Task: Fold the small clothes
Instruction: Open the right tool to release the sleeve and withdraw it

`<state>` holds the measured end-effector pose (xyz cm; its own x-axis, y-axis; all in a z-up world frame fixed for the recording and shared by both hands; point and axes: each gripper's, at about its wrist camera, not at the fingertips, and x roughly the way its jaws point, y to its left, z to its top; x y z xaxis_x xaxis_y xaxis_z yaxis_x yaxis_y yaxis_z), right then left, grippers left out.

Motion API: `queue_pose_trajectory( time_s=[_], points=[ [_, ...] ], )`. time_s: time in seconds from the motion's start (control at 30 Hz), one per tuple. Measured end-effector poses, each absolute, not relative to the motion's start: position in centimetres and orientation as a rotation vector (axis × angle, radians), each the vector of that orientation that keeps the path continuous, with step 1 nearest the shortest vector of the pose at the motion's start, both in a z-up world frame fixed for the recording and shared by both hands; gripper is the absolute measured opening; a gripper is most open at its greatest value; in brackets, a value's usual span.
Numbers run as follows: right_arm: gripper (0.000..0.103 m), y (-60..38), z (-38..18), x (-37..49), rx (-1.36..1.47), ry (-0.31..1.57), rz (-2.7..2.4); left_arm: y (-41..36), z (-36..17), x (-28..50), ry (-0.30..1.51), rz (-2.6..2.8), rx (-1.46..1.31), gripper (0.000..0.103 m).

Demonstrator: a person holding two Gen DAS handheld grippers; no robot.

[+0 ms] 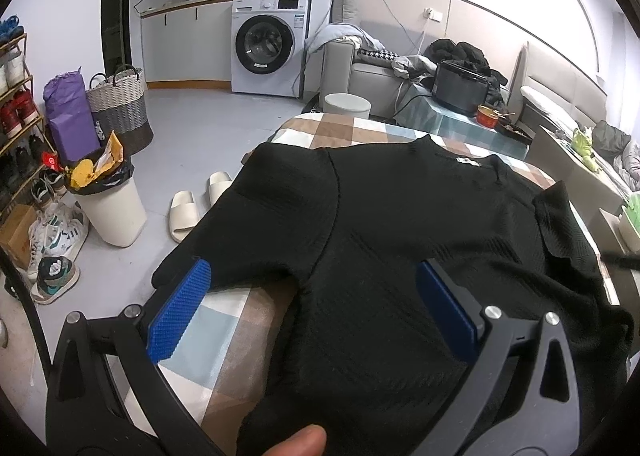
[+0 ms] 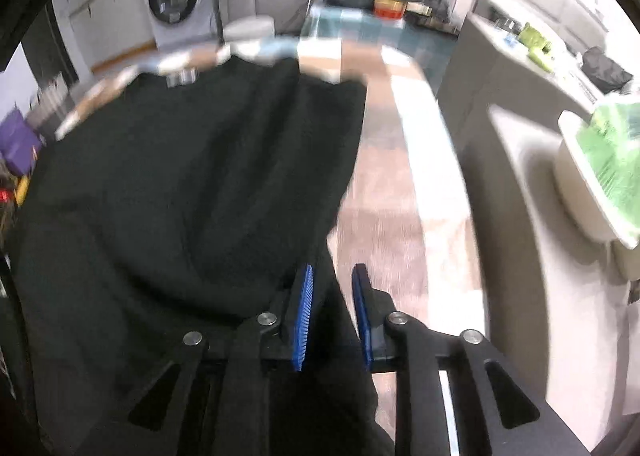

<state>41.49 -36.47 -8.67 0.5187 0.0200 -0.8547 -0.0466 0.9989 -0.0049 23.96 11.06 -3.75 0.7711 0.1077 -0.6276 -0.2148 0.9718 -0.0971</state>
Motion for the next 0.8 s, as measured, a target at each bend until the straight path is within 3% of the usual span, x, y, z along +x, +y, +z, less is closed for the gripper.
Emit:
queue_pose_trajectory(
  time_s=[0.07, 0.2, 0.4, 0.43, 0.5, 0.8],
  points=[
    [0.037, -34.8, -7.8, 42.1, -0.007, 0.996, 0.096, 10.9, -3.7, 24.1, 0.667, 0.170, -0.167, 0.102],
    [0.043, -29.2, -8.0, 41.7, -0.098, 0.994, 0.302, 11.0, -3.6, 24.2, 0.663, 0.168, -0.162, 0.102],
    [0.043, -23.3, -11.2, 40.3, -0.309, 1.023, 0.399, 11.6, -3.9, 24.1, 0.670, 0.177, -0.168, 0.102],
    [0.042, -22.9, -11.8, 40.4, -0.326, 1.024, 0.375, 11.6, -3.9, 24.2, 0.670, 0.178, -0.168, 0.102],
    [0.010, -23.9, -12.2, 40.9, -0.264, 1.044, 0.364, 11.7, -3.9, 24.2, 0.670, 0.176, -0.169, 0.102],
    [0.007, -36.8, -7.6, 39.0, 0.383, 0.839, 0.115, 11.7, -4.1, 24.1, 0.670, 0.175, -0.179, 0.102]
  ],
)
